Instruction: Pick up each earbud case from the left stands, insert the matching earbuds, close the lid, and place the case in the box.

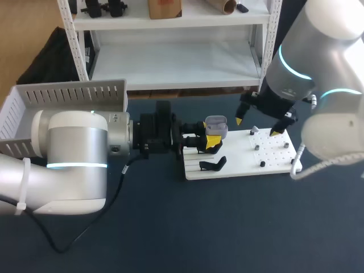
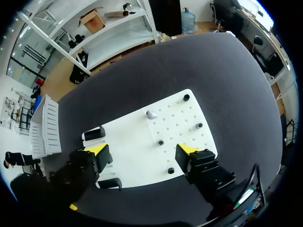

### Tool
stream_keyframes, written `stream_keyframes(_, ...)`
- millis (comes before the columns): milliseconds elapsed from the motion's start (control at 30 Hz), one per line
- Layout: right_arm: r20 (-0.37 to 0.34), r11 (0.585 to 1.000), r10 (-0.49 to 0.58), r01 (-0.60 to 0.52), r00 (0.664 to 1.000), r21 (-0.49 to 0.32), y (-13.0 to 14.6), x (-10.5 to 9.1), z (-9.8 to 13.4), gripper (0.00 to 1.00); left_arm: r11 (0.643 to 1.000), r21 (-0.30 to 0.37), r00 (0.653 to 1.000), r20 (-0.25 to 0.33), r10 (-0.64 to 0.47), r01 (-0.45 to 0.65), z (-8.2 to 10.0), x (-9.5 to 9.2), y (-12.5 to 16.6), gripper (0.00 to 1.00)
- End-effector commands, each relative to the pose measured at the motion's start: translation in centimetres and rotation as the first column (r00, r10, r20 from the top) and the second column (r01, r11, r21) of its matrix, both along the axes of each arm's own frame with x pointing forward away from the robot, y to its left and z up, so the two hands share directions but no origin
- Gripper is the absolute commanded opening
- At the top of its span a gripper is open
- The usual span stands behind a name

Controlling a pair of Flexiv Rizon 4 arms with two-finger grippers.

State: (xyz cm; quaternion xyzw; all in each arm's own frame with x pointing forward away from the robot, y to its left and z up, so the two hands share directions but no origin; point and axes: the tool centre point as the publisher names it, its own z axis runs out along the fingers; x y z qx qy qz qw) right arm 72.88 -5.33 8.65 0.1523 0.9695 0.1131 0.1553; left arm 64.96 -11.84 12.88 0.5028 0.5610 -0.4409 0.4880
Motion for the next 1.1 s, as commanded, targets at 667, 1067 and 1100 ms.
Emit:
stream_keyframes(667, -0.049, 0.998, -0.067, 0.066, 0.997, -0.004, -1.0, 3.0, -3.5, 0.56, 1.000, -0.002, 1.000, 0.002, 0.006, -0.006, 0.0, -0.1, 0.0, 0.00)
stream_keyframes(1067, -0.094, 0.993, -0.106, 0.110, 0.990, 0.042, -1.2, 3.1, -5.4, 0.49, 1.000, -0.002, 1.000, 0.002, 0.006, -0.006, 0.0, -0.1, 0.0, 0.00)
stream_keyframes(1100, -0.099, 0.992, -0.108, 0.113, 0.989, 0.047, -1.2, 3.2, -5.5, 0.49, 1.000, -0.002, 1.000, 0.002, 0.006, -0.006, 0.0, -0.1, 0.0, 0.00)
